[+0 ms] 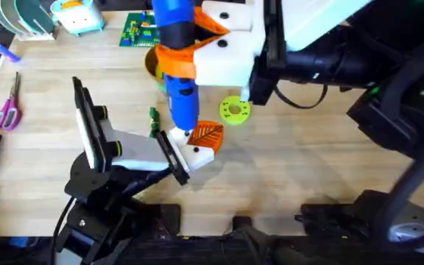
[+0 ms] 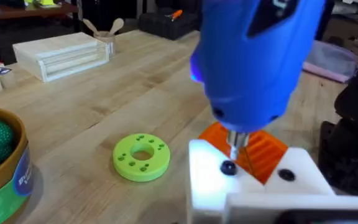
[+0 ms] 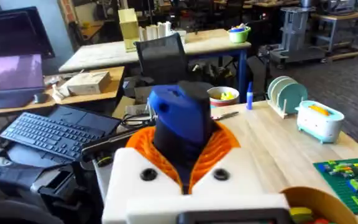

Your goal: Pick up the gripper from the table and insert it into the empty holder that is missing its gripper. Then pick up a screw, insert it into the mounting hole, and use the screwdriver to tighten it. Finally, clean up the table by picking up the vegetable and placing it into the bucket.

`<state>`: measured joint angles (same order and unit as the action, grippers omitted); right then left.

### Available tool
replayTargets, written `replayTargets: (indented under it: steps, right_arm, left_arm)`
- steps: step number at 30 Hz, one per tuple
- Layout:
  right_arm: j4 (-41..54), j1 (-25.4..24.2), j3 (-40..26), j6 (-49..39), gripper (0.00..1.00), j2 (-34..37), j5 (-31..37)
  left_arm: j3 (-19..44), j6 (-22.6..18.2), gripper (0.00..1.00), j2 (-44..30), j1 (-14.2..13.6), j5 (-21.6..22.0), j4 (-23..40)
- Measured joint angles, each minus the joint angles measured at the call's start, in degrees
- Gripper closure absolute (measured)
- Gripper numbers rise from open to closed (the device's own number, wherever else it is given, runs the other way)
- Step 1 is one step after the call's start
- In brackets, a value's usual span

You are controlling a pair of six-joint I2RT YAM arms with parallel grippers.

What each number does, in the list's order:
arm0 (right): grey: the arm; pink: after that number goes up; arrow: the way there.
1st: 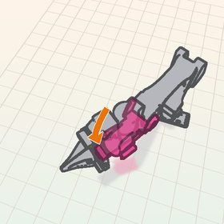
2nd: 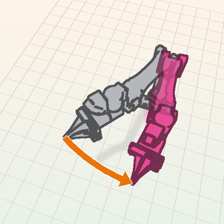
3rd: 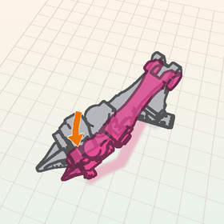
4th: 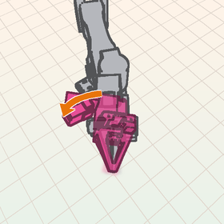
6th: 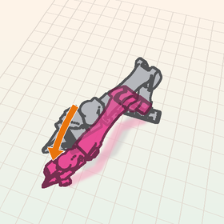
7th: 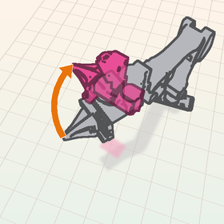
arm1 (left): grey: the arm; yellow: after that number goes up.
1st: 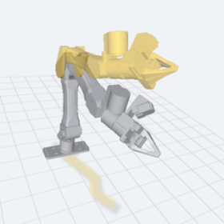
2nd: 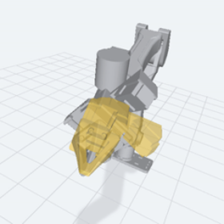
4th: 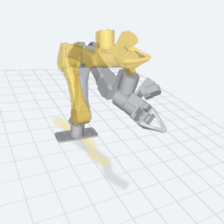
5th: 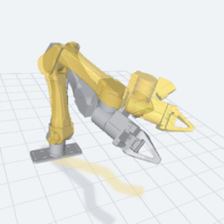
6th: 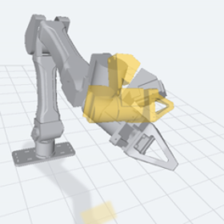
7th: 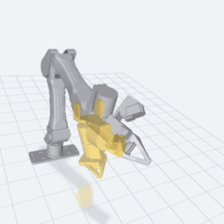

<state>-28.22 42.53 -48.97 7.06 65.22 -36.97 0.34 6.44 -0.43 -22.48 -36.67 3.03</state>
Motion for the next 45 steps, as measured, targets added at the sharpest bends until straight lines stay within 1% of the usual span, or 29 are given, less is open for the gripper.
replayTargets:
  steps: [4,28,35,45]
  right_arm:
    - [0.0,-0.7,0.0,0.0,0.976,0.0,0.0]
    - [-0.1,-0.5,0.0,0.0,0.976,0.1,0.0]
    - [-0.1,0.8,0.0,0.0,0.976,0.1,0.0]
    - [-0.1,0.8,0.0,0.0,0.976,0.1,0.0]
  left_arm:
    - [0.0,0.0,0.985,0.0,0.0,0.0,0.0]
    - [0.0,0.0,0.985,0.0,0.0,0.0,0.0]
    - [0.0,0.0,0.985,0.0,0.0,0.0,0.0]
    - [0.0,0.0,0.985,0.0,0.0,0.0,0.0]
